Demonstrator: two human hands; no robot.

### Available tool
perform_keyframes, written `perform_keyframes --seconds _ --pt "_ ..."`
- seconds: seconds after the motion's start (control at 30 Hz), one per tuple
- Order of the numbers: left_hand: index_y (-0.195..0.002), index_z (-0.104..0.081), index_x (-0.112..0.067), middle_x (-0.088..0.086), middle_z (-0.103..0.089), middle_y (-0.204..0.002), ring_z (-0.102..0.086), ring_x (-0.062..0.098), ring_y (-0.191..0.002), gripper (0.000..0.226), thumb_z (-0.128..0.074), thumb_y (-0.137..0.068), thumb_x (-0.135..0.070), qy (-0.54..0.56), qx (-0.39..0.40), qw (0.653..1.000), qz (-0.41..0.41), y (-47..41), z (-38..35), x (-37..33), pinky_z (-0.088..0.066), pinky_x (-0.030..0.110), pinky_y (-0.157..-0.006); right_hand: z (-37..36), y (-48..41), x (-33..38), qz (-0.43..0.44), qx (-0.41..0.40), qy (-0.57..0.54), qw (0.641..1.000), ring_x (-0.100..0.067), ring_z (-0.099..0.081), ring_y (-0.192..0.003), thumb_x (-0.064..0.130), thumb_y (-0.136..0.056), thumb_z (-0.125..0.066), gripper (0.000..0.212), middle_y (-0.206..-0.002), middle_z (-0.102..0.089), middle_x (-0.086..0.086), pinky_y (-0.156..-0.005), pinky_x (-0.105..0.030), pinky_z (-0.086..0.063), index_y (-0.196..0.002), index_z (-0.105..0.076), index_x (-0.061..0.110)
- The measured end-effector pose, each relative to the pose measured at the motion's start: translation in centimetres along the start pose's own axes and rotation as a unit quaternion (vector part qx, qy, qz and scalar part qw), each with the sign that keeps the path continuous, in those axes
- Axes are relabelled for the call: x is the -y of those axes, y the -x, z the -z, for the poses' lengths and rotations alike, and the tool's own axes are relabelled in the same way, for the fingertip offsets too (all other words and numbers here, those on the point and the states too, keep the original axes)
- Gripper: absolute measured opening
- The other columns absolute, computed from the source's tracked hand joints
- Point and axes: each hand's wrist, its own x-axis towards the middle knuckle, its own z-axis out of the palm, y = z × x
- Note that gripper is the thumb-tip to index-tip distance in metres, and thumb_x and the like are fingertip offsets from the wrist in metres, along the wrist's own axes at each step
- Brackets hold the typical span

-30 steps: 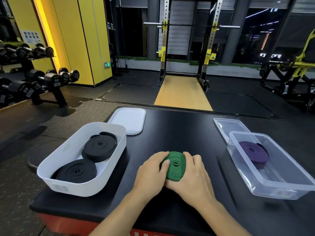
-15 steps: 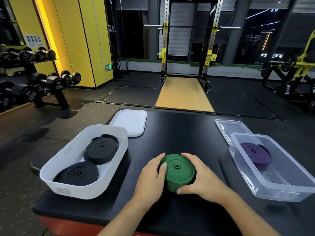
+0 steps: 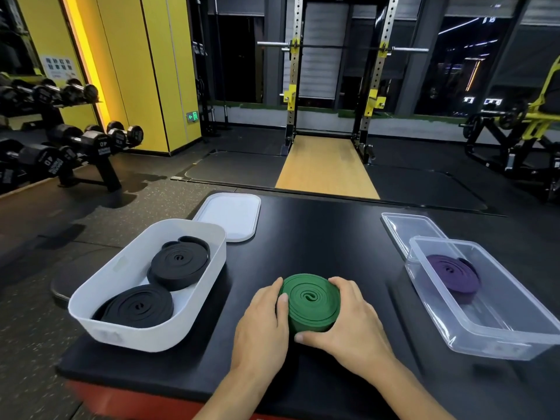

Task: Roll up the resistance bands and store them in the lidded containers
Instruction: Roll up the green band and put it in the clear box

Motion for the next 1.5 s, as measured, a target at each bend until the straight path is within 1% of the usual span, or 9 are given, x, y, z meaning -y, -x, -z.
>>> perform_keyframes --seconds 0.17,0.33,0.5,0.67,0.9,1.03,1.2,1.33,1.5 --pt "-0.16 -0.03 -0.037 -0.024 -0.046 -0.147 -0.042 0.001 -0.131 0.057 -0.025 -0.106 -0.054 -0.051 0.011 0.999 0.002 0.8 -0.3 -0.2 -0.011 0.022 -0.11 -0.5 0.4 0.4 -0.018 -0.019 0.012 1.0 -0.008 -0.048 -0.118 0.084 -0.046 -0.074 0.111 -0.121 -0.039 0.026 -0.106 -0.036 -0.043 -0.138 -0.033 0.038" --pt "-0.165 -0.013 -0.033 -0.019 -0.031 -0.162 -0.025 0.015 -0.151 0.087 -0.051 -0.095 -0.067 0.027 0.024 0.998 0.054 2.2 -0.9 -1.8 -0.024 0.032 -0.121 -1.0 0.6 0.3 -0.026 -0.029 0.026 0.999 -0.008 -0.041 -0.105 0.081 -0.051 -0.063 0.104 -0.114 -0.035 0.021 -0.107 -0.037 -0.04 -0.138 -0.034 0.032" --pt "-0.164 -0.016 -0.033 -0.02 -0.032 -0.162 -0.03 0.006 -0.15 0.082 -0.052 -0.097 -0.064 0.034 0.025 0.998 0.04 2.1 -0.5 -1.9 -0.03 0.028 -0.116 0.5 -1.0 -0.7 -0.017 0.076 -0.022 0.997 -0.007 -0.051 -0.112 0.076 -0.044 -0.08 0.108 -0.118 -0.032 0.027 -0.089 -0.029 -0.046 -0.134 -0.031 0.039" --pt "-0.163 -0.02 -0.034 -0.023 -0.032 -0.161 -0.037 0.005 -0.147 0.079 -0.055 -0.098 -0.061 0.033 0.06 0.997 0.018 1.5 0.8 -1.6 -0.031 0.024 -0.11 2.1 -2.7 -2.1 0.015 0.219 -0.086 0.972 0.006 -0.042 -0.135 0.048 -0.053 -0.092 0.134 -0.151 -0.032 0.031 -0.112 -0.022 -0.039 -0.16 -0.012 0.042" --pt "-0.164 -0.014 -0.037 -0.023 -0.042 -0.156 -0.041 0.006 -0.145 0.097 -0.068 -0.089 -0.063 0.084 0.068 0.993 0.056 1.5 1.0 -1.3 -0.036 0.026 -0.107 1.7 -1.7 -2.2 0.029 0.156 -0.123 0.98 0.005 -0.059 -0.115 0.03 -0.054 -0.099 0.099 -0.123 -0.062 0.029 -0.098 -0.02 -0.048 -0.132 -0.041 0.051" --pt "-0.154 -0.037 -0.039 -0.031 -0.056 -0.128 -0.051 -0.003 -0.127 0.082 -0.075 -0.085 -0.06 0.101 0.065 0.989 0.08 1.4 0.7 -1.2 -0.039 0.021 -0.098 1.0 -1.0 -2.4 0.015 0.104 -0.103 0.989 0.002 -0.055 -0.12 0.055 -0.042 -0.096 0.11 -0.124 -0.06 0.03 -0.104 -0.032 -0.048 -0.134 -0.037 0.052" --pt "-0.159 -0.03 -0.039 -0.025 -0.048 -0.153 -0.044 0.0 -0.141 0.075 -0.062 -0.095 -0.061 0.072 0.072 0.994 0.051 1.7 0.7 -1.4 -0.037 0.023 -0.11 1.0 -0.6 -2.1 0.008 0.072 -0.069 0.995 0.002 -0.053 -0.119 0.067 -0.036 -0.093 0.104 -0.12 -0.056 0.033 -0.101 -0.032 -0.049 -0.121 -0.033 0.058" --pt "-0.155 -0.032 -0.041 -0.048 -0.043 -0.118 -0.044 -0.015 -0.124 0.082 -0.07 -0.086 -0.064 0.065 0.084 0.994 0.03 2.0 0.7 -2.4 -0.034 0.012 -0.095 0.9 -0.3 -1.8 0.009 0.044 -0.044 0.998 0.0 -0.054 -0.114 0.072 -0.038 -0.089 0.103 -0.119 -0.057 0.029 -0.095 -0.032 -0.05 -0.122 -0.034 0.052" --pt "-0.159 -0.031 -0.037 -0.024 -0.05 -0.148 -0.043 0.006 -0.143 0.095 -0.076 -0.08 -0.065 0.072 0.059 0.994 0.061 2.0 0.1 -2.7 -0.038 0.028 -0.113 1.2 -0.4 -1.5 0.012 0.049 -0.048 0.998 0.002 -0.053 -0.112 0.071 -0.04 -0.089 0.097 -0.118 -0.056 0.028 -0.093 -0.03 -0.05 -0.119 -0.036 0.052"
